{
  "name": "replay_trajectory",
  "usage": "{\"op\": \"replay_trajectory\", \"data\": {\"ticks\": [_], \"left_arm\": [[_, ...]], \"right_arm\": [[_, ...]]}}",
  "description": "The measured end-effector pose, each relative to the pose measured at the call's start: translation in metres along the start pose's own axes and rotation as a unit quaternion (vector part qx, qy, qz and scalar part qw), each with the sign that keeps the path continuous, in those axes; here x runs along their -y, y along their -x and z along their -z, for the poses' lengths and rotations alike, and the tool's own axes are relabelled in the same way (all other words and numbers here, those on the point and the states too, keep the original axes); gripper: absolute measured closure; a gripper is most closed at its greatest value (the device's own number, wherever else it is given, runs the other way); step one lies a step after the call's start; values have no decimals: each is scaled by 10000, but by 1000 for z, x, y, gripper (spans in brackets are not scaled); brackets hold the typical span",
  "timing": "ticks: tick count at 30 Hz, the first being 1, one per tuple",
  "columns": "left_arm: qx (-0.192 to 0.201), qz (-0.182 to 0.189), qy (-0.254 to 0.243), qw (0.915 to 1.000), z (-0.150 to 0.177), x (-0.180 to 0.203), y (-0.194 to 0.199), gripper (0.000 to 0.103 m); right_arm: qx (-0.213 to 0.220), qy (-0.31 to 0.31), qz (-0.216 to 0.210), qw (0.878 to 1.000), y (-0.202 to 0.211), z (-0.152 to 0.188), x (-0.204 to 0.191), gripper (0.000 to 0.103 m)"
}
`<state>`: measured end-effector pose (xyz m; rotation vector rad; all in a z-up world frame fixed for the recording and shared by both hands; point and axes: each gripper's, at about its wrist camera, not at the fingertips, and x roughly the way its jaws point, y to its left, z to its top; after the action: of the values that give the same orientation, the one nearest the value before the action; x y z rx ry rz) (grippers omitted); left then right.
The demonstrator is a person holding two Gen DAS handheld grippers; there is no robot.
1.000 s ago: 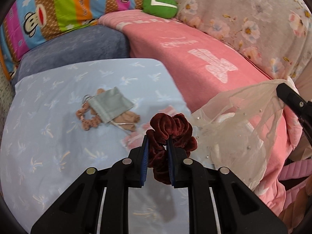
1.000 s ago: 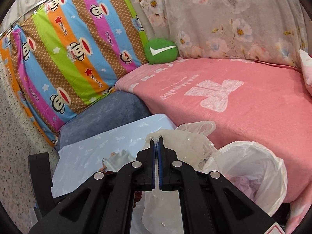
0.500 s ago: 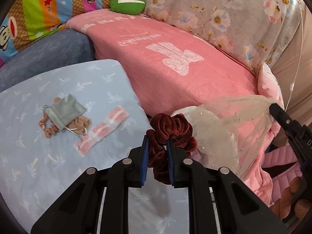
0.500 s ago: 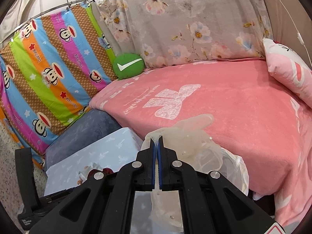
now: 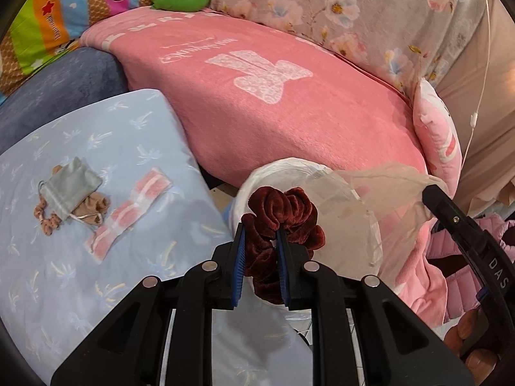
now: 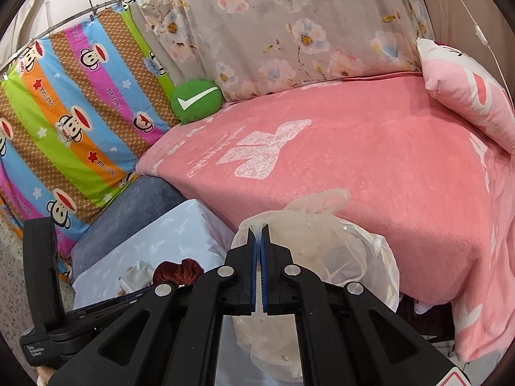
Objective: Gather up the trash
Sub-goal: 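Carry the scrunchie and mesh over the bin and open both grippers, then move both tools back toward the grey pouch and beaded bracelet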
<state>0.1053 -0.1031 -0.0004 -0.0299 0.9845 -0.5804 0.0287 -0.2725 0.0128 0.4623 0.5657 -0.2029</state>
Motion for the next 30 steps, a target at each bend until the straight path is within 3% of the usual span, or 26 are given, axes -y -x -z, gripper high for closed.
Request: {"op": "replay_trajectory", "data": {"ticks": [6,9,14,30], "left_arm": [[-88,1,-268,9996,-2,22,-17,84],[-98,-30,-369,9993,-4,29,-21,79],[107,-217,-441,9987,-4,35,-18,39],[246,-518,-141,9983,2,7,-6,38]], "right_arm": [[-103,-15,33,9999,-4,3,7,101],[-136,7,45,9999,-6,4,7,99],[-71,-28,71,9999,-4,3,7,94],[-252,171,25,9995,-10,13,-9,79]]}}
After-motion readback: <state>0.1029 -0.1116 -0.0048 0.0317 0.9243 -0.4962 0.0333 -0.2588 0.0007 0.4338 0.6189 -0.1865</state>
